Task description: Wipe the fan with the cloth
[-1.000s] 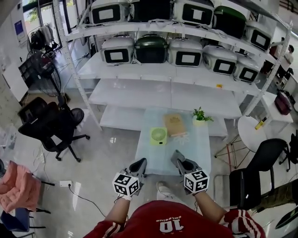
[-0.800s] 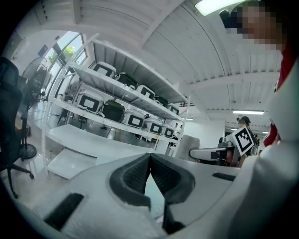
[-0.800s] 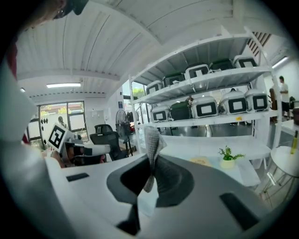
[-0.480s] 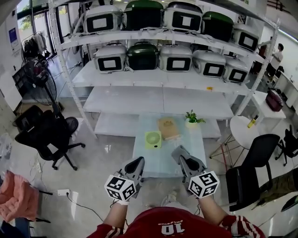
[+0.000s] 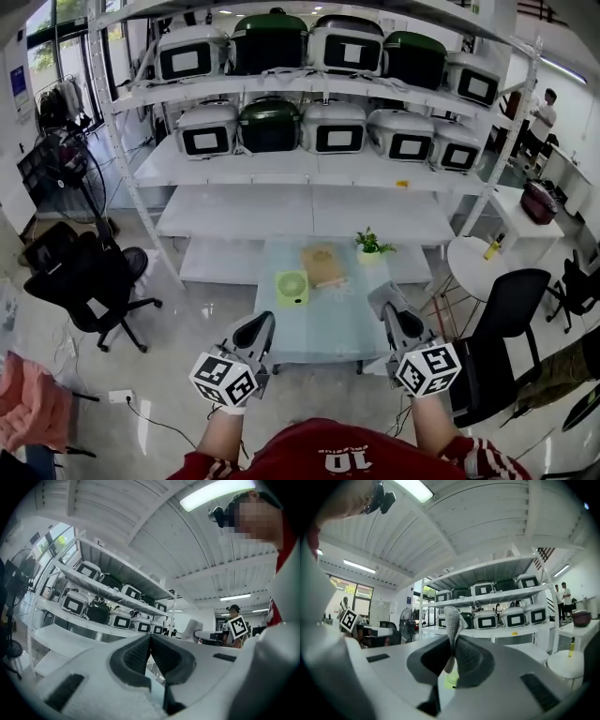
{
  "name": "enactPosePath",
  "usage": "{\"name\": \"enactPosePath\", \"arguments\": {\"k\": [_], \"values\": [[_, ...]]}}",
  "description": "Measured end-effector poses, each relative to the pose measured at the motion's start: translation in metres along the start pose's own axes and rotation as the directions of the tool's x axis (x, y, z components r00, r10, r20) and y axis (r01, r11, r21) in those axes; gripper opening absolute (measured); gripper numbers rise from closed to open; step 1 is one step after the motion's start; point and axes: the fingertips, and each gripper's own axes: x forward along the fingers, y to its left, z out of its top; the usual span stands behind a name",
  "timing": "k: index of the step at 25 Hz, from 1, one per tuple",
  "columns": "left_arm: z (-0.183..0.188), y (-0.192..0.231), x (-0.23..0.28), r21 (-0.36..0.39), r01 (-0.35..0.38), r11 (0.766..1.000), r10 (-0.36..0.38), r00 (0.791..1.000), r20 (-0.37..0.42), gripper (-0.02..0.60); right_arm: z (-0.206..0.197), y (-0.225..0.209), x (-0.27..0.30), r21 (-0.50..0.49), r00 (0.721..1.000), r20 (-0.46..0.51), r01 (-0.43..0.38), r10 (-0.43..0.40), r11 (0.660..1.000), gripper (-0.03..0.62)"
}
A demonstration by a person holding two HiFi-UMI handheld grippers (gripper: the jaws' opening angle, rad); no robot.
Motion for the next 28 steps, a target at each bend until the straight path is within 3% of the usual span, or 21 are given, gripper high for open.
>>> {"name": "enactPosePath", "arguments": {"k": [6,13,21,28], "values": [[0.019,-0.051,-0.002,0.056,0.007,0.998,-0.008,0.999,0.035,0.002,0.014,-0.015,-0.039,0.001,0.999,0.033,0.002,-0.002,1.000,0.020],[0.013,-0.109,-0.011,0.077,0.016,0.997,-0.019,0.999,0.036,0.002,0.019,-0.031,-0.089,0.018,0.999,0.054,0.000,0.000,1.000,0.018],[0.001,-0.143,-0.024,0.063,0.002,0.998,-0.003,1.000,0.017,0.002,0.008,-0.040,-0.125,0.043,0.999,0.043,0.004,-0.006,0.999,0.018],[-0.002,-0.149,-0.035,0.076,-0.014,0.997,0.014,1.000,0.002,0.001,0.009,-0.030,-0.130,0.031,0.999,0.048,-0.020,0.019,0.999,0.017]]}}
